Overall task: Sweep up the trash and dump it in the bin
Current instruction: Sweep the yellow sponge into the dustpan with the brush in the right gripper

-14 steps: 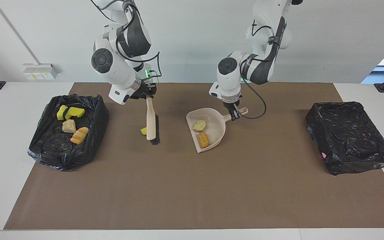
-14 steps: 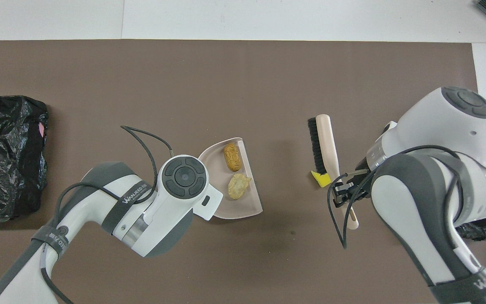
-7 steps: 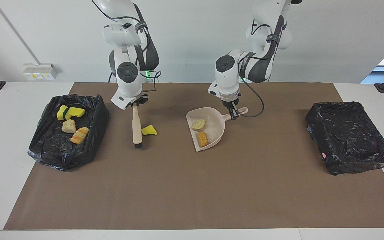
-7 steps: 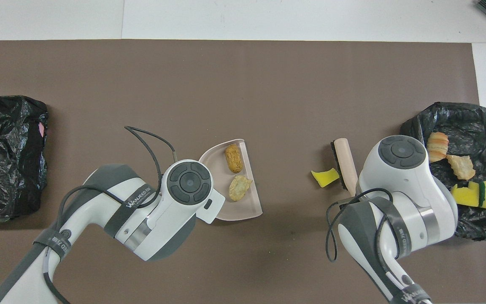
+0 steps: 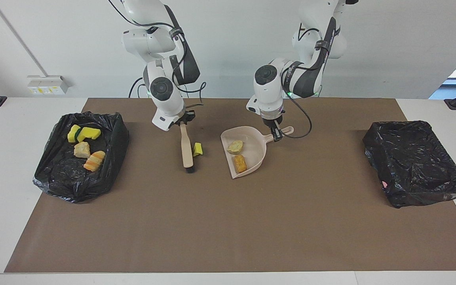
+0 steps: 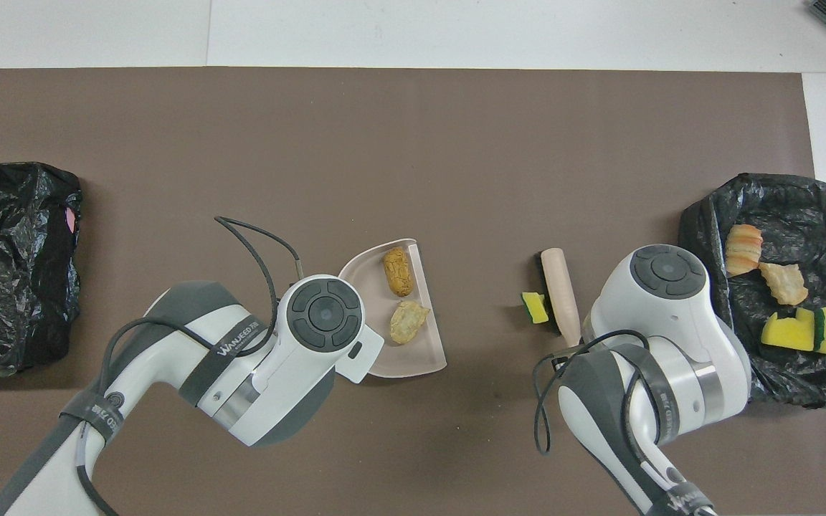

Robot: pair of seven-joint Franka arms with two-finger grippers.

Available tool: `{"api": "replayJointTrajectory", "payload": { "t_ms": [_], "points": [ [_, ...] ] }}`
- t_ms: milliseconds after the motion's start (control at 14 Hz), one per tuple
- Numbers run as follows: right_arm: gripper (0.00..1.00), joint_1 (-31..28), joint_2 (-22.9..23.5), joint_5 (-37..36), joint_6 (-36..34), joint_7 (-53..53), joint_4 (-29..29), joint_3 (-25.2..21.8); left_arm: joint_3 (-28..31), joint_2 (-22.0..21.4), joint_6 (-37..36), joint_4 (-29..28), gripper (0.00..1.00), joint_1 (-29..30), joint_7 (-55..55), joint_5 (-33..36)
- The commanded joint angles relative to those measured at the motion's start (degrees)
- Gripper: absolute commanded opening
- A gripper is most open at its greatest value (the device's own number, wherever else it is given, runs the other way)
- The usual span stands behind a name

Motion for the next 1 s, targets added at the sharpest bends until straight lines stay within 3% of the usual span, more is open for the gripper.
{"api": "replayJointTrajectory", "payload": {
  "t_ms": [0, 285, 356, 641, 926],
  "points": [
    [0.00, 4.0, 2.2, 10.1, 1.6, 1.4, 3.0, 0.1, 0.6, -2.3, 1.0, -3.0, 0.00, -1.0, -0.6, 1.2],
    [0.00, 9.3, 2.1, 24.7, 4.9, 3.8, 4.0, 0.1, 0.6, -2.3, 1.0, -3.0, 0.00, -0.9, -0.6, 1.2],
    [0.00, 9.2, 1.6, 25.4, 4.4, 5.0, 5.2, 0.0, 0.6, -2.3, 1.0, -3.0, 0.00, -0.9, -0.6, 1.2],
    [0.00, 7.1, -1.9, 24.1, -0.5, 7.1, 7.0, -0.7, 0.5, -2.2, 1.4, -3.0, 0.00, -0.2, -0.9, 1.0],
    [0.00, 7.4, -5.8, 13.7, -3.3, 15.1, 7.3, -0.3, 0.5, -2.2, 1.4, -3.2, 0.00, 0.5, -0.9, 1.0]
  ]
}}
